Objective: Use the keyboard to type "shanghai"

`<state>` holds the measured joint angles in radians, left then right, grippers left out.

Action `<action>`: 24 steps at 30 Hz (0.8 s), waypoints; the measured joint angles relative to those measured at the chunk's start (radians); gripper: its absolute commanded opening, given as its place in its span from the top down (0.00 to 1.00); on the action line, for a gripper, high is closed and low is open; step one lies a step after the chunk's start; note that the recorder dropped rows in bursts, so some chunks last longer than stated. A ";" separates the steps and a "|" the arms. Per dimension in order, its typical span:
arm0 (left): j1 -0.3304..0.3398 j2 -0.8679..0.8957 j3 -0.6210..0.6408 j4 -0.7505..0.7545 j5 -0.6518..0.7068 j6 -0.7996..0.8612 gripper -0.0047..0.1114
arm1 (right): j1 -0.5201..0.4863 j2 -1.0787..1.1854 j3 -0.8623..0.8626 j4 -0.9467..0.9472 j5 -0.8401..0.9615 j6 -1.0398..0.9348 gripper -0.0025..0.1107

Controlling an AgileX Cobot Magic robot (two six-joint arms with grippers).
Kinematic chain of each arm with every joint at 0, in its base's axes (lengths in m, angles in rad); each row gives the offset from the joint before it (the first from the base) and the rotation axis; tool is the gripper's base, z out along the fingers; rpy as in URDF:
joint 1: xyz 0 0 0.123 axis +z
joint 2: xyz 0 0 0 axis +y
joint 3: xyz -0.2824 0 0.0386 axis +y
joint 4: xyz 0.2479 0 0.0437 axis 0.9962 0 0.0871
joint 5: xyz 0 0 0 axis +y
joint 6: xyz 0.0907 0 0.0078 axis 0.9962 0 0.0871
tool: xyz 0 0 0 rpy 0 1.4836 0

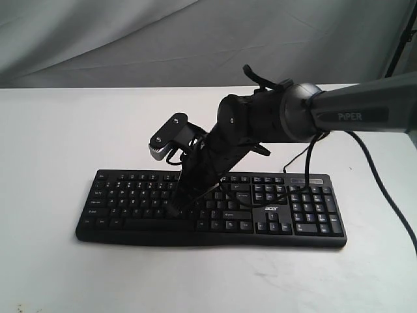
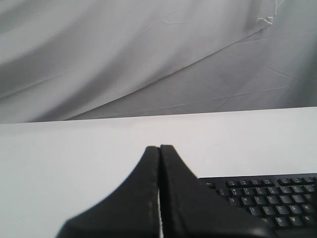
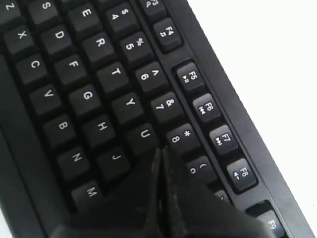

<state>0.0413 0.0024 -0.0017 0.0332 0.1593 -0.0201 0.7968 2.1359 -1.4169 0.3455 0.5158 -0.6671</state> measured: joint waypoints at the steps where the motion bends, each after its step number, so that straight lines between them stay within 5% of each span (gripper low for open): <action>1: 0.000 0.000 0.000 0.000 0.000 0.000 0.96 | 0.000 0.000 0.000 0.000 0.000 0.000 0.98; 24: 0.000 0.000 0.000 0.000 0.000 0.000 0.96 | 0.000 -0.045 0.027 0.000 -0.030 -0.009 0.98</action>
<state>0.0413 0.0024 -0.0017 0.0332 0.1593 -0.0201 0.7968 2.0911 -1.3894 0.3455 0.4862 -0.6759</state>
